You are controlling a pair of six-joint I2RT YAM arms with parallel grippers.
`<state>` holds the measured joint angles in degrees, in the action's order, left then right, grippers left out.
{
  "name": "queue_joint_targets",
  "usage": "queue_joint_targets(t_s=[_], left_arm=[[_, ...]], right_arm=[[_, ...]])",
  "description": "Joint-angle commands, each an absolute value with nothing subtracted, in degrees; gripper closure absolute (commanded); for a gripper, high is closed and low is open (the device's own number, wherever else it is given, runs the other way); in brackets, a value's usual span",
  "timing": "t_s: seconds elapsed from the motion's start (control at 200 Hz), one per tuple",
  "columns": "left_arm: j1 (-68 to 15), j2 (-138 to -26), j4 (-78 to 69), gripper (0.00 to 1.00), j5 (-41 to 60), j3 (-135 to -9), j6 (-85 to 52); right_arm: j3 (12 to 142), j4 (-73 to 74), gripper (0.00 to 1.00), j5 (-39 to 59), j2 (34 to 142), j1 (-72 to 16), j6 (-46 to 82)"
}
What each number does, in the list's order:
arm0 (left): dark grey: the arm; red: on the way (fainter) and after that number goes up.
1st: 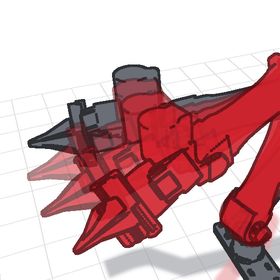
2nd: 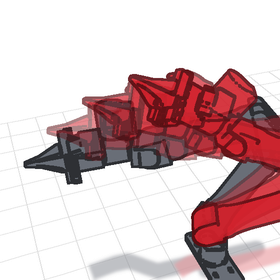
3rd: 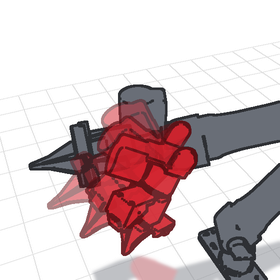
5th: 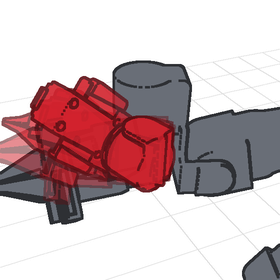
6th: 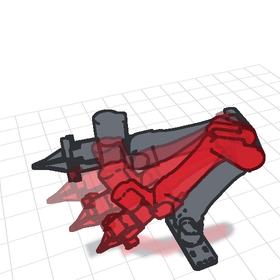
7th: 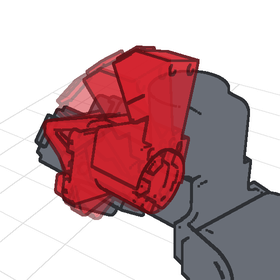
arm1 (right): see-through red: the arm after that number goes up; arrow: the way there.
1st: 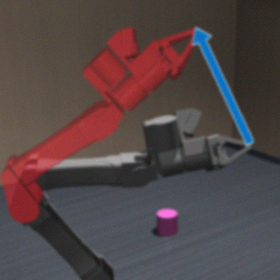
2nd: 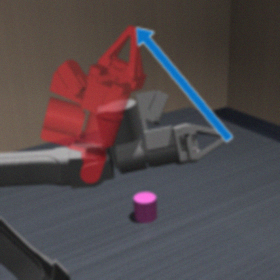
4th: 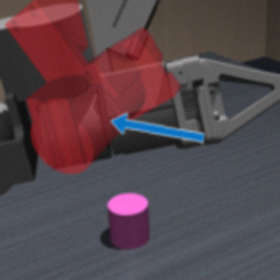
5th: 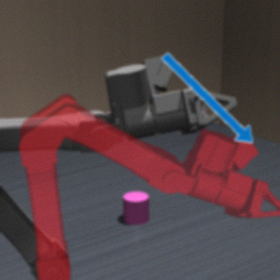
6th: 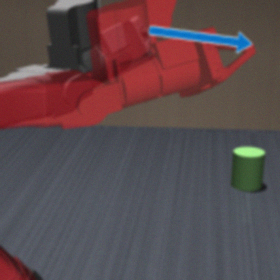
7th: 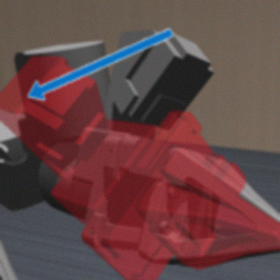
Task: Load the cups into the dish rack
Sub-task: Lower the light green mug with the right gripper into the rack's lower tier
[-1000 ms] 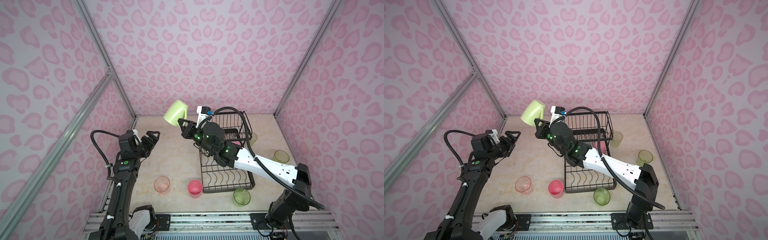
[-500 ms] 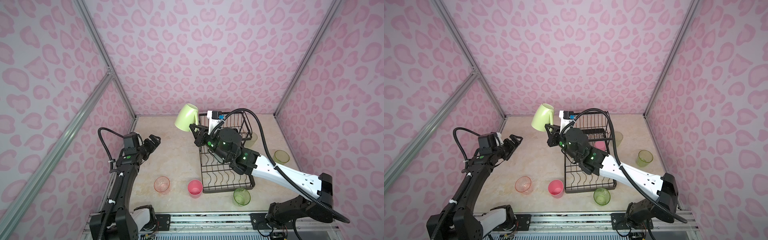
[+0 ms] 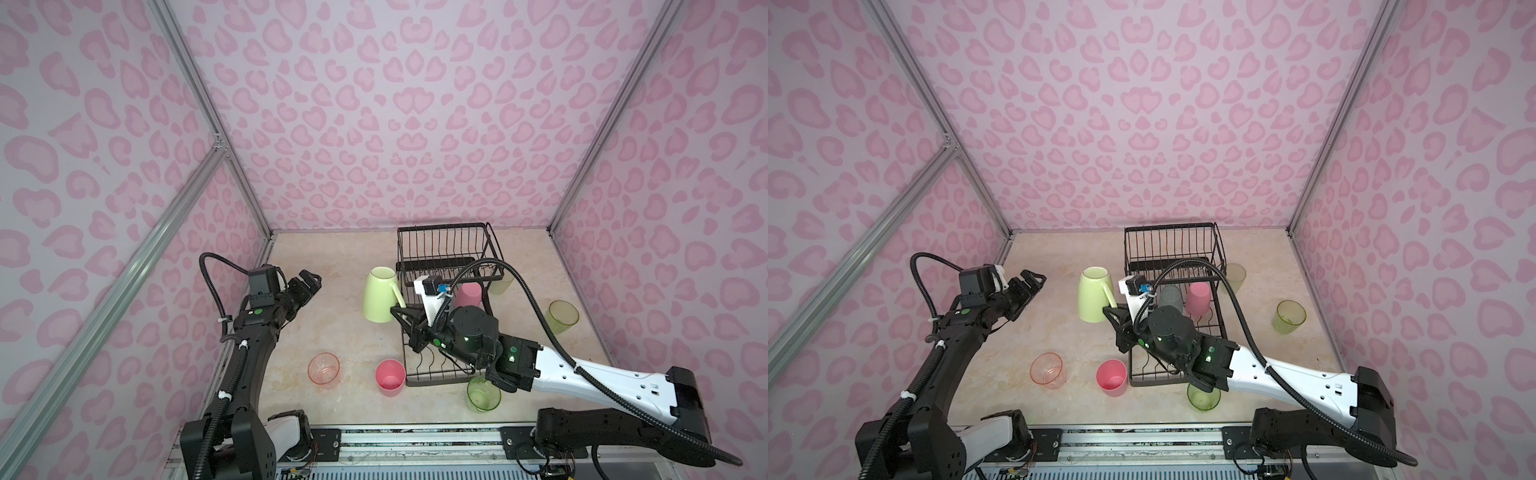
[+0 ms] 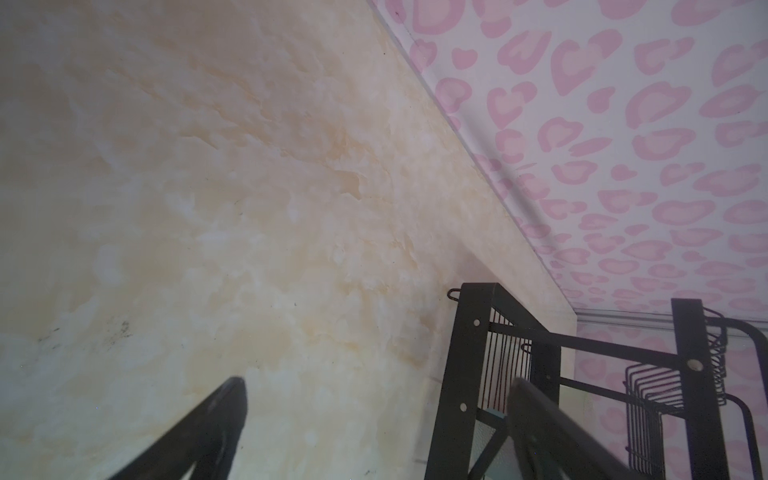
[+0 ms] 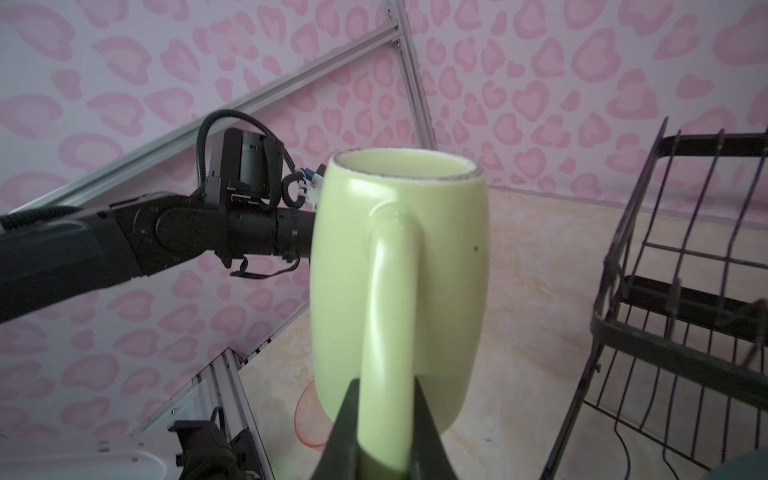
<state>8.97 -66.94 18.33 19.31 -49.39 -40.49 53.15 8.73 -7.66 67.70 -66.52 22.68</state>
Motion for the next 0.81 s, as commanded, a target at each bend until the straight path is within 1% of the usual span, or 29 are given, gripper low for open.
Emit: queue_joint_targets(t_s=[0.0, 0.18, 0.515, 0.8], left_arm=[[9.0, -66.7, 19.4, 0.01, 17.7, -49.6, -39.2], [9.0, -66.5, 20.3, 0.01, 16.0, -49.6, -38.9], [9.0, -66.9, 21.4, 0.01, 14.1, -49.2, -38.2], [9.0, -67.4, 20.1, 0.01, 14.2, -48.3, -38.6]], right_arm=[[49.1, 18.5, 0.94, -10.2, 65.7, -67.5, 19.1], [41.4, 22.8, 0.94, -11.9, 63.4, -69.2, 16.1], [30.3, 26.7, 0.94, -19.2, 58.7, -69.6, 14.3], [24.4, 29.6, 0.93, -24.8, 59.6, -69.7, 12.8]])
